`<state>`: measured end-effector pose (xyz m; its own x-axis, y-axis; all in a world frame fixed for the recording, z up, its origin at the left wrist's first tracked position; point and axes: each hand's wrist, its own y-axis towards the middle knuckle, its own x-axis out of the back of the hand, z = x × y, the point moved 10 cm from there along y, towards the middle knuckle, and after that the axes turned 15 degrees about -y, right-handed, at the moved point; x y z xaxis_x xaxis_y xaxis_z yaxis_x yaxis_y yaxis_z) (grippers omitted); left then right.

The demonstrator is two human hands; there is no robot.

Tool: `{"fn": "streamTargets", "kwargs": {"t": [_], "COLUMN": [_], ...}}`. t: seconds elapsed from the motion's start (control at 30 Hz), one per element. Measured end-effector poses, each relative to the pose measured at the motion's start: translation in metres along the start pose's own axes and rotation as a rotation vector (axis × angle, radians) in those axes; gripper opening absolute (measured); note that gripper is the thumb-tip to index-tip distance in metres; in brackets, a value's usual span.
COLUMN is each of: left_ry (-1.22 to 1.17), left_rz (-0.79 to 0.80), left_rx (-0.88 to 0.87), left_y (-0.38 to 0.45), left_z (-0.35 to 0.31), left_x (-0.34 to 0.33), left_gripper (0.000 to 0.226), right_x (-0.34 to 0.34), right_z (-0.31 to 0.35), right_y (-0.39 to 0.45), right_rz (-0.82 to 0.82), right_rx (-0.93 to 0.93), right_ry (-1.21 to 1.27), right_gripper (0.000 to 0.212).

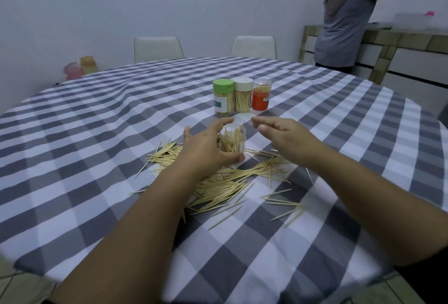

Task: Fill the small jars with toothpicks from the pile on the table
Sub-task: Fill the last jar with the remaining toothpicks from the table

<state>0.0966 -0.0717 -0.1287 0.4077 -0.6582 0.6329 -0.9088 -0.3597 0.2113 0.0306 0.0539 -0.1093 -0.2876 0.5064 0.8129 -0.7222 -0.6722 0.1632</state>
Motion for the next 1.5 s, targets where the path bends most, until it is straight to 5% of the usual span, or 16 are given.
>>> {"fn": "streamTargets", "kwargs": {"t": [0.23,0.43,0.53,0.83,1.03,1.5], "left_ry": [0.021,0.019,0.017,-0.035,-0.031,-0.041], "left_rz": [0.010,-0.004,-0.007,-0.007,-0.008,-0.009], "left_rx": [0.006,0.016,0.013,0.037,0.044,0.050], "left_y": [-0.001,0.000,0.000,-0.005,-0.005,-0.003], "left_z": [-0.002,0.000,0.002,-0.001,-0.002,0.000], "left_x": [-0.001,0.000,0.001,0.002,0.001,0.000], "left_gripper": [0.077,0.079,0.080,0.077,0.077,0.077], "right_x": [-0.006,-0.024,-0.039,-0.021,-0.023,-0.047], "right_z": [-0.032,-0.015,-0.003,-0.008,-0.009,0.006], "right_y": [-0.038,-0.042,-0.040,-0.023,-0.041,-0.036], "right_rz": [0.445,0.366,0.360,0.223,0.424,0.194], "right_rx": [0.038,0.260,0.397,0.268,0.267,0.448], "right_ry": [-0.626,-0.855,-0.951,-0.844,-0.692,-1.174], "right_gripper": [0.050,0.073,0.068,0.039,0.066,0.049]}}
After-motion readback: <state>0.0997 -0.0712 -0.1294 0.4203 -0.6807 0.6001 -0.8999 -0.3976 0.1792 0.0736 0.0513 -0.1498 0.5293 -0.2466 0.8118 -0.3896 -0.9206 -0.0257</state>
